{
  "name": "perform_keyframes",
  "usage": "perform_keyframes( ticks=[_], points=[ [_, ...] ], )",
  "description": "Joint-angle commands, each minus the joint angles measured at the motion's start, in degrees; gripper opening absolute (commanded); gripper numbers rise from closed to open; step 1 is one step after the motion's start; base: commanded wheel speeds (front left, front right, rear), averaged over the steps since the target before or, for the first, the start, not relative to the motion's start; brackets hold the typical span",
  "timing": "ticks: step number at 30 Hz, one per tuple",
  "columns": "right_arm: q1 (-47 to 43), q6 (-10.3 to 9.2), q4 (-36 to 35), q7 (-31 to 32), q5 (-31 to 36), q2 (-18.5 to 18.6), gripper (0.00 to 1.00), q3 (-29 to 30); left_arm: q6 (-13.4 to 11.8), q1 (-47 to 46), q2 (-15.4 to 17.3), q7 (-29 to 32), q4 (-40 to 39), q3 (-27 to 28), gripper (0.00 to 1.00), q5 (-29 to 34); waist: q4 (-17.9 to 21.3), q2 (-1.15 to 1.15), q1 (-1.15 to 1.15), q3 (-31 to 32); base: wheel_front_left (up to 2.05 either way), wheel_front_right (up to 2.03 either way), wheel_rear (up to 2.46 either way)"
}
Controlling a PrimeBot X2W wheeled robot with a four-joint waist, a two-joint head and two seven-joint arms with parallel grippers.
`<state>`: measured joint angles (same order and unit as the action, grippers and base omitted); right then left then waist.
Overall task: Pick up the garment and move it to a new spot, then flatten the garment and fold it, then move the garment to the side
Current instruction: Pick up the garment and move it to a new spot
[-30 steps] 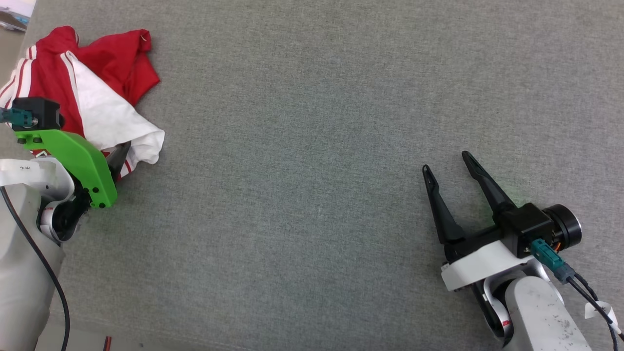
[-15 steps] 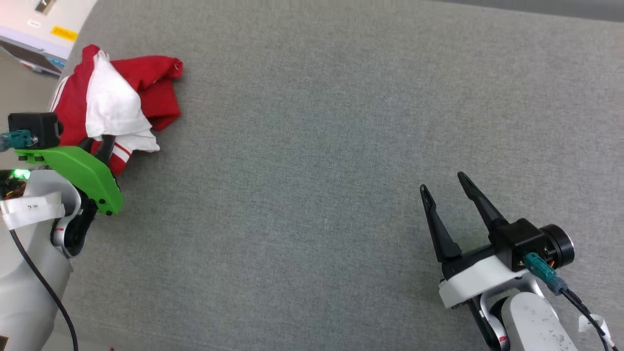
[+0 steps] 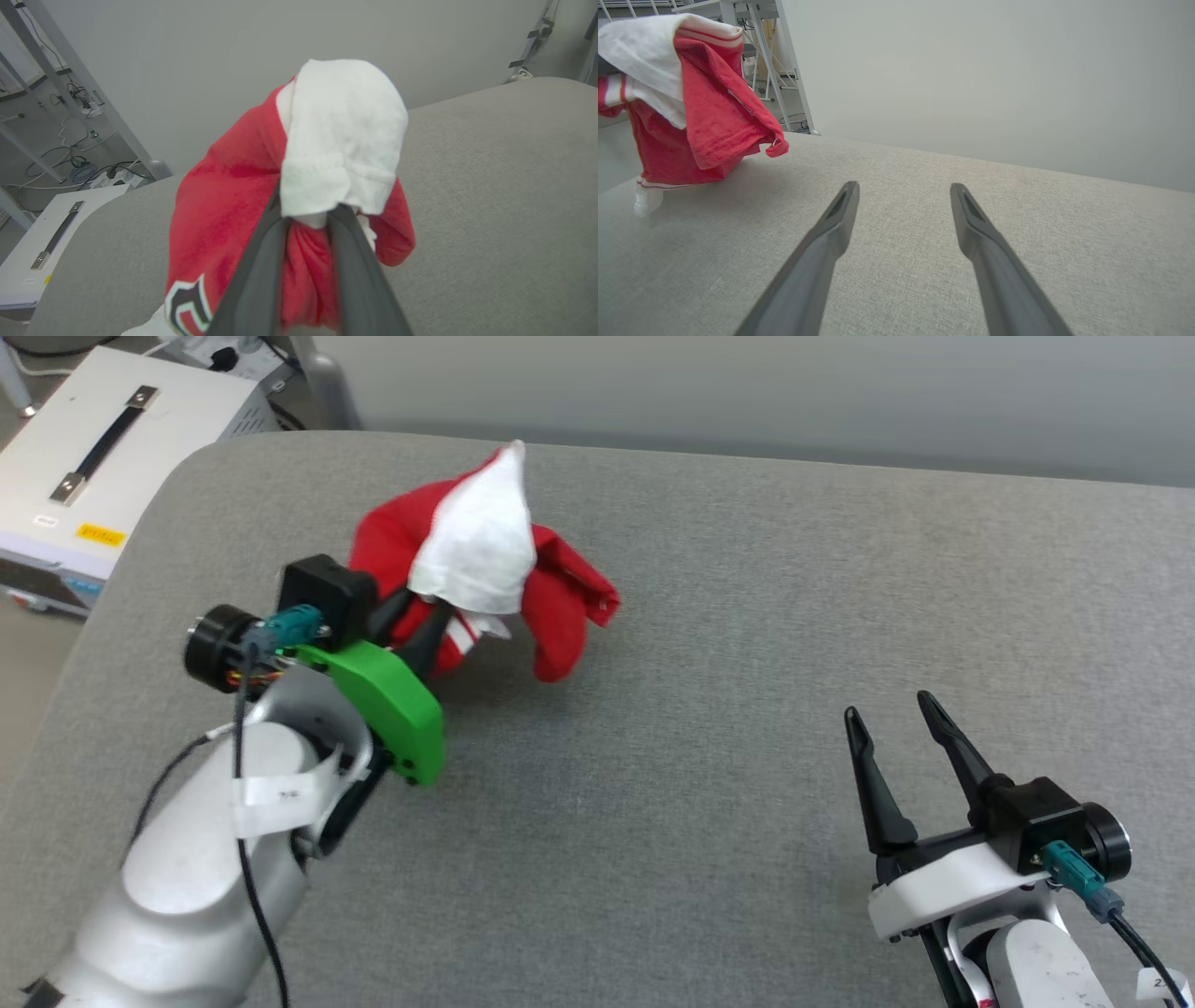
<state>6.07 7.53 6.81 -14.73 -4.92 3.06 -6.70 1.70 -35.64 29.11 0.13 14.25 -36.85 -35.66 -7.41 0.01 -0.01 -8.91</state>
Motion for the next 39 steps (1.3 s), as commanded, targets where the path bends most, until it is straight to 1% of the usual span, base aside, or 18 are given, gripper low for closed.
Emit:
perform_keyframes(
  ticks=[1,4,7,10,13,14,15,16,19,22,24,29,32,34,39],
  points=[
    [-0.4,-0.04,-0.4,-0.3,-0.2,0.0,1.0,0.4,-0.5,0.3,-1.6,0.3,-0.7,-0.8,0.0,0.5,4.2,-0.01,0.01,0.8,0.0,0.0,0.0],
    [-0.2,-0.04,-0.9,-0.3,-0.2,-0.1,1.0,1.7,-1.2,-0.4,-5.7,1.1,-0.8,-3.5,0.0,1.5,7.1,-0.01,0.01,-0.1,0.0,0.0,0.0],
    [-0.1,-0.04,-1.3,-0.3,-0.2,-0.1,1.0,2.8,-1.9,-1.2,-10.2,1.3,1.0,-5.6,0.0,2.1,10.2,-0.01,0.01,-1.0,0.0,0.0,0.0],
    [0.0,-0.04,-1.6,-0.3,-0.6,-0.2,1.0,4.1,-2.7,-1.9,-14.9,0.9,4.6,-7.6,0.0,2.6,13.3,-0.01,0.01,-2.0,0.0,0.0,0.0],
    [0.3,-0.04,-1.7,-0.3,-1.3,-0.2,1.0,5.2,-3.0,-2.2,-18.7,0.3,9.0,-9.7,0.0,3.4,15.9,-0.01,0.01,-2.8,0.0,0.0,0.0],
    [0.3,-0.04,-1.7,-0.3,-1.5,-0.2,1.0,5.6,-3.0,-2.2,-20.1,-0.3,10.8,-10.4,0.37,3.6,16.6,-0.01,0.01,-2.9,0.0,0.0,0.0],
    [0.3,-0.04,-1.7,-0.3,-1.7,-0.2,1.0,5.9,-2.9,-2.2,-21.1,-0.6,12.2,-11.0,0.81,3.8,17.1,-0.01,0.01,-3.0,0.0,0.0,0.0],
    [0.2,-0.04,-1.7,-0.3,-1.9,-0.2,1.0,6.0,-2.7,-2.0,-22.1,-0.7,14.0,-11.8,1.0,3.9,17.7,-0.01,0.01,-3.0,0.0,0.0,0.0],
    [0.0,-0.04,-1.7,-0.3,-2.3,-0.2,1.0,6.1,-1.3,-1.5,-23.9,-1.2,17.8,-14.0,1.0,3.9,18.4,-0.01,0.01,-2.9,0.0,0.0,0.0],
    [-0.3,-0.04,-1.4,-0.3,-2.6,-0.2,1.0,6.1,-0.4,-1.3,-24.8,-2.6,19.9,-14.8,1.0,3.5,17.9,-0.01,0.01,-2.3,0.0,0.0,0.0],
    [-0.6,-0.04,-1.2,-0.3,-2.7,-0.2,1.0,5.9,0.0,-1.4,-25.1,-3.9,20.8,-14.9,1.0,3.1,16.8,-0.01,0.01,-1.6,0.0,0.0,0.0],
    [-1.4,-0.04,-0.3,-0.3,-2.0,-0.2,1.0,5.8,-0.3,-1.9,-25.3,-8.0,21.5,-13.2,1.0,2.0,12.7,-0.01,0.01,0.9,0.0,0.0,0.0],
    [-2.1,-0.04,0.1,-0.3,-1.4,-0.2,1.0,5.8,-1.2,-2.1,-24.3,-10.6,21.1,-11.8,1.0,2.0,10.0,-0.01,0.01,2.7,0.0,0.0,0.0],
    [-2.7,-0.04,0.3,-0.3,-0.9,-0.2,1.0,5.9,-2.1,-1.9,-22.9,-12.1,20.3,-10.6,1.0,2.1,8.3,-0.01,0.01,3.9,0.0,0.0,0.0],
    [-4.2,-0.04,0.8,-0.3,-0.3,-0.2,1.0,6.0,-5.1,1.2,-18.0,-14.6,15.8,-5.5,1.0,1.7,4.9,-0.01,0.01,6.4,0.0,0.0,0.0]
  ],
)
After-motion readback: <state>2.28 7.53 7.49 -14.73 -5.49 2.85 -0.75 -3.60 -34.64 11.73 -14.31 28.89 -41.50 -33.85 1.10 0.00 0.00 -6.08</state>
